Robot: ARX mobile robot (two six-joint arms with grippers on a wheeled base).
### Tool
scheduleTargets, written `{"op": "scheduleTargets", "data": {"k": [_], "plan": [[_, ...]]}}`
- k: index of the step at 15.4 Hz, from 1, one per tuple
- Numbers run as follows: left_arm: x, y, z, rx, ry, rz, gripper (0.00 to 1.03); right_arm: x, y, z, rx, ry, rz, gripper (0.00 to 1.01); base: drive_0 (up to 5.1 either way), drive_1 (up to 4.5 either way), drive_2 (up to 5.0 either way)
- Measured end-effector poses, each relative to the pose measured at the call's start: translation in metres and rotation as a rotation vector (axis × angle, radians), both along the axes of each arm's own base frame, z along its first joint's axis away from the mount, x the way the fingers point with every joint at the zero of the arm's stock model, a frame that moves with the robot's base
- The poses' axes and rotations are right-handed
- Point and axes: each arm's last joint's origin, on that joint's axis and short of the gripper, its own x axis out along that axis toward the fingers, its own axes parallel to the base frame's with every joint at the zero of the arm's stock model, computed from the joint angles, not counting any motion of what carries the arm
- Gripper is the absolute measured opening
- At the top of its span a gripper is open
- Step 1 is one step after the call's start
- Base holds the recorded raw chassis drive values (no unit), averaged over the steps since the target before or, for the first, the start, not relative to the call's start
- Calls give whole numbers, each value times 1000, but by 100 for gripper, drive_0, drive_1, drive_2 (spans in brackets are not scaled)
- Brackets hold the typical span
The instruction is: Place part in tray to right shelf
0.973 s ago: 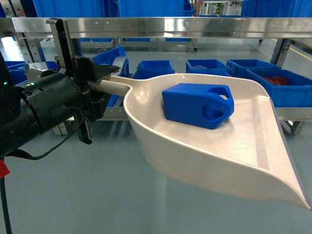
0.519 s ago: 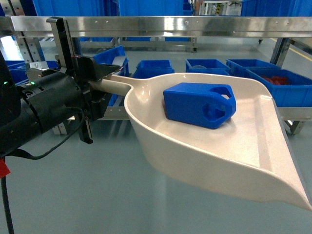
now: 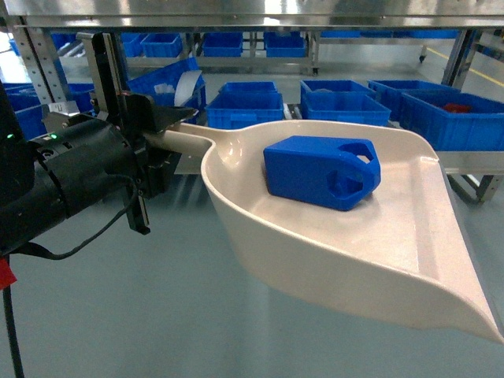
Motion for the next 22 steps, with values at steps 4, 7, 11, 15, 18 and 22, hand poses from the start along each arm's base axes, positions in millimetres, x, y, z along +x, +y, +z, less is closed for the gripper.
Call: {"op": "scheduleTargets", "data": {"k": [4,7,11,15,18,22], "plan": [[0,0,0,0,-1,0,13,0,0,0,0,1,0,98,0,0,0],[0,0,0,0,-1,0,13,0,0,0,0,0,1,98,0,0,0],[0,0,0,1,1,0,13,0,0,0,0,1,1,98,0,0,0],[0,0,-1,3,6,0,13,0,0,0,0,3,0,98,0,0,0],[0,0,-1,1,3,1,13,0,0,0,0,2,0,98,0,0,0],[0,1,0,0,1,2,13,0,0,0,0,-4,1,98,0,0,0]]}}
